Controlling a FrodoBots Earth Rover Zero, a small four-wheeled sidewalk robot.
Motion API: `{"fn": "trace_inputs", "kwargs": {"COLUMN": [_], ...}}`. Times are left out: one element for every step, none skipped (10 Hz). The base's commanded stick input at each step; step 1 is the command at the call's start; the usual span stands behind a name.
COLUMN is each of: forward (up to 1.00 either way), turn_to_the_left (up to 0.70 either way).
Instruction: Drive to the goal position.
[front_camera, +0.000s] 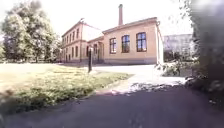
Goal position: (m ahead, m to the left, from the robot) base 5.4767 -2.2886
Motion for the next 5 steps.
{"fn": "trace_inputs", "kwargs": {"forward": [0.70,0.70,0.70,0.70,0.70], "turn_to_the_left": [0.00,-0.01,-0.21,-0.35,-0.35]}}
